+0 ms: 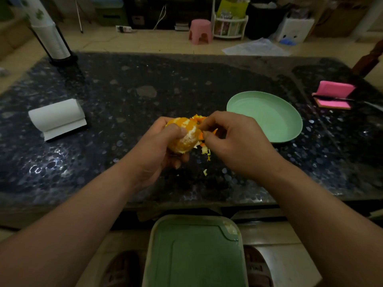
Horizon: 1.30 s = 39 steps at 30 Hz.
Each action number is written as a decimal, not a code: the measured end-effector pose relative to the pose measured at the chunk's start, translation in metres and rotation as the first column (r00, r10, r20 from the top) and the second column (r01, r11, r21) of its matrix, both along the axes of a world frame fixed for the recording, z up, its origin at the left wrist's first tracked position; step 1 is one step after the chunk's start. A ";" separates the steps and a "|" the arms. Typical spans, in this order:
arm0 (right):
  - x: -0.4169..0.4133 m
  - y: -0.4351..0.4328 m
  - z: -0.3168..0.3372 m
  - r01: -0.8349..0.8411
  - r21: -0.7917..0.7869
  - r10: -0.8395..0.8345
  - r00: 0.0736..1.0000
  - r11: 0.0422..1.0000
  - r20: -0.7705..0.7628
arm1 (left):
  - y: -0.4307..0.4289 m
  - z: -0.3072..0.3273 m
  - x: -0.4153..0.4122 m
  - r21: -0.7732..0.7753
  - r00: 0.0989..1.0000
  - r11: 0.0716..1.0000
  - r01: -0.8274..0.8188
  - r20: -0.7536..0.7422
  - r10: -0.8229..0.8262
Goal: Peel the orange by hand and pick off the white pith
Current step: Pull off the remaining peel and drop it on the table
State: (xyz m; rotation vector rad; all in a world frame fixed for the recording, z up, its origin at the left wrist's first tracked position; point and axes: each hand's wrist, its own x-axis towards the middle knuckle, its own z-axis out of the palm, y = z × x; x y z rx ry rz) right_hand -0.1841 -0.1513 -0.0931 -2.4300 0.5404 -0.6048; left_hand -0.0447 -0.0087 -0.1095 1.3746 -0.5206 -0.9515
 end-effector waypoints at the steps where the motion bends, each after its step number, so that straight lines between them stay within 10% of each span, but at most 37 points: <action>1: 0.000 0.001 0.000 -0.004 0.002 0.004 1.000 1.000 0.005 | 0.000 0.000 0.000 0.000 1.000 1.000 -0.004 0.004 0.004; 16: 0.003 0.009 0.002 0.053 -0.169 -0.055 0.998 0.984 -0.009 | 0.002 -0.003 -0.003 0.085 0.973 0.996 0.008 0.230 -0.027; 39: 0.003 -0.006 0.002 0.013 0.230 -0.047 0.989 0.973 0.143 | 0.008 0.006 0.006 -0.160 0.949 0.970 0.181 -0.230 -0.215</action>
